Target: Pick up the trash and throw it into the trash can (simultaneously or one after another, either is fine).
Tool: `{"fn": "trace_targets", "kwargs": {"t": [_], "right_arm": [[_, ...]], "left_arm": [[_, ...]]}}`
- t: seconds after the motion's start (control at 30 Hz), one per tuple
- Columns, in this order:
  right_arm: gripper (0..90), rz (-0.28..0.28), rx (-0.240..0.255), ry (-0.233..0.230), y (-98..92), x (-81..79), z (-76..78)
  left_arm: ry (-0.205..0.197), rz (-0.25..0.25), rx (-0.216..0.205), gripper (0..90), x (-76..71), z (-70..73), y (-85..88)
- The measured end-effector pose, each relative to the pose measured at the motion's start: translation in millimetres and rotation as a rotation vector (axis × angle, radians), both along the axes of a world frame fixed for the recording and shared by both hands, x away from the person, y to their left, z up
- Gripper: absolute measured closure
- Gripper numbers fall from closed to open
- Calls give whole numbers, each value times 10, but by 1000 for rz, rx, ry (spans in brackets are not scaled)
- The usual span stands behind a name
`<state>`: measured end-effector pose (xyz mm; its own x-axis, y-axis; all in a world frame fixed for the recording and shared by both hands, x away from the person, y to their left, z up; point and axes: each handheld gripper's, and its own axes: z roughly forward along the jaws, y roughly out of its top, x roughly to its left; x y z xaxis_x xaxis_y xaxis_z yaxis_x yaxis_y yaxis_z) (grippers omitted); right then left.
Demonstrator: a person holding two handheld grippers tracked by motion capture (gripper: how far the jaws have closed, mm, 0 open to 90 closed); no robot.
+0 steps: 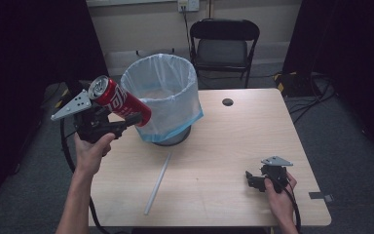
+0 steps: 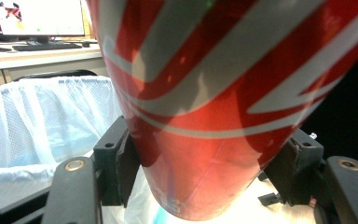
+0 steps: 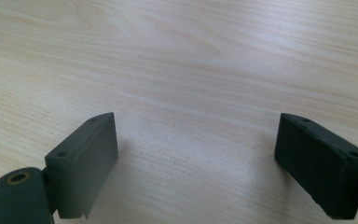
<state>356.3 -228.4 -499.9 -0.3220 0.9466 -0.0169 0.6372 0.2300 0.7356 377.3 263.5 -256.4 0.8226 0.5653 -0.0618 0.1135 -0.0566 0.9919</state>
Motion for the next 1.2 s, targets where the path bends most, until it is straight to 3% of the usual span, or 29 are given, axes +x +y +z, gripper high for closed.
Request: {"fn": "trace_targets", "kwargs": {"t": [0.57,0.8,0.87,1.2], "right_arm": [[124,0,0,0,0,0,0],[124,0,0,0,0,0,0],[124,0,0,0,0,0,0],[124,0,0,0,0,0,0]], "left_arm": [[-39,-7,-3,344,157,242,-53],[-19,22,1,344,379,243,-78],[-18,21,-18,345,437,244,-87],[-24,68,5,343,665,290,-164]]}}
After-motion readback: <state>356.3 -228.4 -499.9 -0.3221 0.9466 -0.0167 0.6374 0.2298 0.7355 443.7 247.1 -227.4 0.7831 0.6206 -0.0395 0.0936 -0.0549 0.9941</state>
